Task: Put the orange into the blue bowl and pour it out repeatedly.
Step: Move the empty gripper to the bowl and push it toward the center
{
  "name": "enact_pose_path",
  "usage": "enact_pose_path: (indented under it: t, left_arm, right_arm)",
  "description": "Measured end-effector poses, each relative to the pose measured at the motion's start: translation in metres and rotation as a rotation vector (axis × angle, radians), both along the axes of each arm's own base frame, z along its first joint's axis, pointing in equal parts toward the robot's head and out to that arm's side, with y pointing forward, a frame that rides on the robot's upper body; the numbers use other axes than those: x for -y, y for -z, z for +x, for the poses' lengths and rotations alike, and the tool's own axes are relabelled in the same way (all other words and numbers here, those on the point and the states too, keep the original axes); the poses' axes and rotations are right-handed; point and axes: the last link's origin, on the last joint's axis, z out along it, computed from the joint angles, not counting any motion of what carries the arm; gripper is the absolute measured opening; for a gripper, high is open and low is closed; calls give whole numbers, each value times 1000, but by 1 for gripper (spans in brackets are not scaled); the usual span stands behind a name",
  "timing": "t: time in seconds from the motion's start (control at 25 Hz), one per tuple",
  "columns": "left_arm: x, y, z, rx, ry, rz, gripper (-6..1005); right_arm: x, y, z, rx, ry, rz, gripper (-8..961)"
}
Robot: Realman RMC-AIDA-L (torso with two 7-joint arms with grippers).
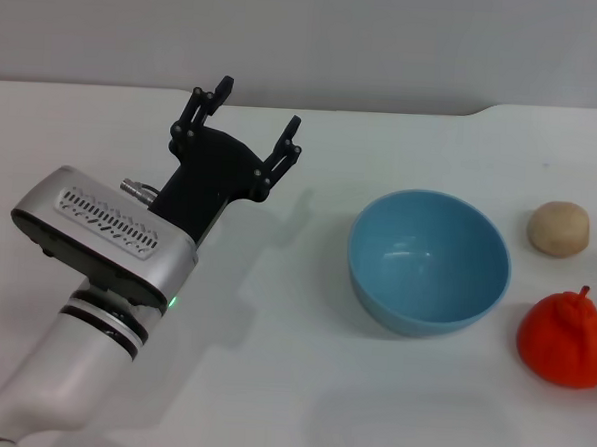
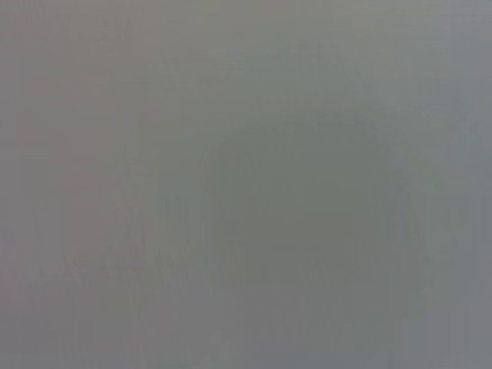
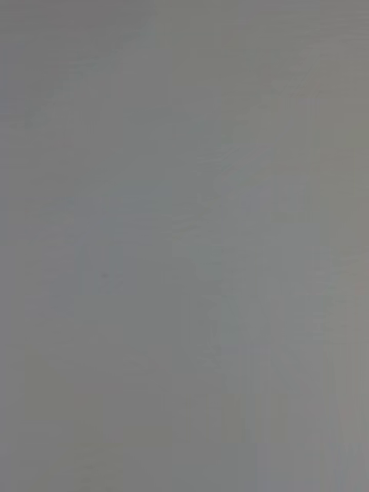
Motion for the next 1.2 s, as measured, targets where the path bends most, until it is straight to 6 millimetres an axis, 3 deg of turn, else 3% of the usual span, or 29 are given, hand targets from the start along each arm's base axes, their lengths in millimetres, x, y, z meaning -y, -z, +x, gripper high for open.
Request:
enact_pose_path:
  t: [0.72,0.92,1.2]
  left_arm:
    - [3,0,-2,-1,-1,0,788]
    - [10,-7,8,123,27,20,785]
    - [-10,-12,29,254,-45,-85,782]
  right_arm:
    - [0,-1,0,-2,3,4,673]
    - [1,-1,1,-4,3,3,672]
    - [2,-1,2,-6,6,5,674]
